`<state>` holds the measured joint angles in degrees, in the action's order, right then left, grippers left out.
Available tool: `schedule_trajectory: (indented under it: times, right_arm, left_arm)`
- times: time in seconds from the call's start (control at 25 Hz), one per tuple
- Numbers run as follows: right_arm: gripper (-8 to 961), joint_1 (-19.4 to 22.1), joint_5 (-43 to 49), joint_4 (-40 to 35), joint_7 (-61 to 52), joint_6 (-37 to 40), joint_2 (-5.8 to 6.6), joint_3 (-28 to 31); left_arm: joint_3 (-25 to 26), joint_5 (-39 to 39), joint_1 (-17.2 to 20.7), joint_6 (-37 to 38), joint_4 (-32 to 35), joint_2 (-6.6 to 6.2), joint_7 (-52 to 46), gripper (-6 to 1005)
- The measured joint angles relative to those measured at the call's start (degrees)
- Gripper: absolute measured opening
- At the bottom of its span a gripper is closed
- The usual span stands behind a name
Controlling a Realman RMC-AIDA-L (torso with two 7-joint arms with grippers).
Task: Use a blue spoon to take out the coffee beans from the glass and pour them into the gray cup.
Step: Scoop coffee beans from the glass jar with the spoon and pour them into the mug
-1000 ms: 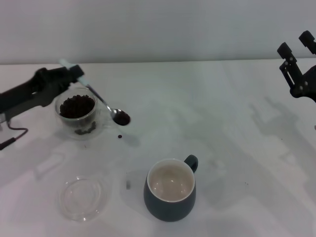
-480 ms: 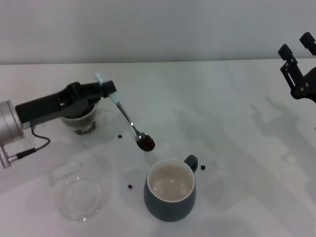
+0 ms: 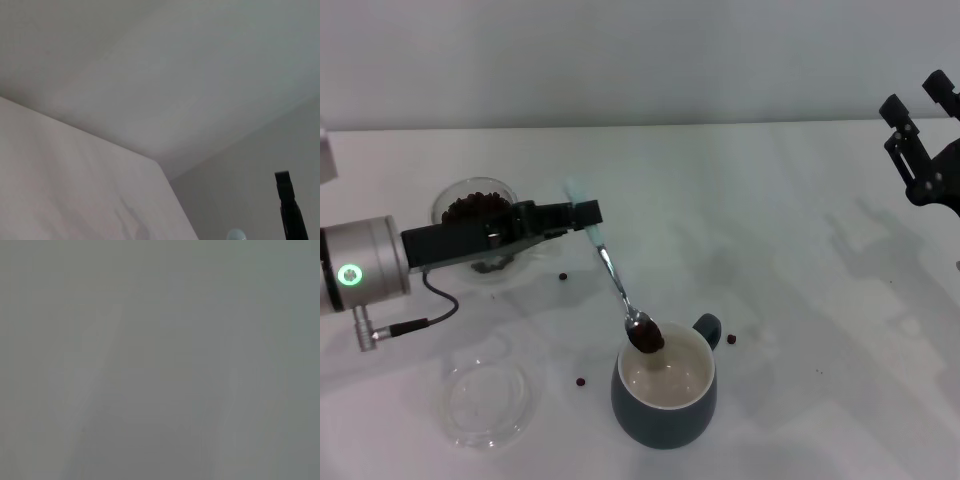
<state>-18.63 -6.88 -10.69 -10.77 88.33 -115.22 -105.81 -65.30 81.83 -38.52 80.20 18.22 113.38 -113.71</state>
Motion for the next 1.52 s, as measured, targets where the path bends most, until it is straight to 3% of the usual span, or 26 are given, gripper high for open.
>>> schedule_trajectory:
  times: [0.56, 0.76, 1.04, 1.24, 1.36, 1.52]
  right_arm:
    - [483, 1.06, 0.22, 0.17, -0.04, 0.5, 0.0, -0.09]
    - [483, 1.13, 0.22, 0.23, 0.05, 0.5, 0.08, -0.09]
    - [483, 1.16, 0.19, 0.23, 0.3, 0.19, 0.09, -0.09]
    - [483, 1.1, 0.19, 0.24, 0.38, 0.04, 0.09, -0.08]
    - [483, 1.13, 0.12, 0.26, 0.5, 0.02, 0.09, 0.05]
    - [483, 1.08, -0.04, 0.31, 0.57, 0.0, 0.09, 0.2]
  left_arm:
    - [0.01, 6.74, -2.11, -1.82, 7.52, 0.05, 1.43, 121]
    - [0.0, 11.04, -3.07, -3.73, 11.55, 1.2, 3.22, 122]
    - [-0.19, 14.44, -6.64, -4.52, 11.81, 2.52, 5.55, 122]
    - [-0.59, 14.77, -7.95, -4.19, 11.97, 2.68, 5.83, 122]
    - [-0.12, 13.94, -6.88, -3.26, 13.6, 2.53, 5.57, 121]
    - [0.06, 10.06, -2.25, -1.0, 18.65, 1.6, 4.28, 121]
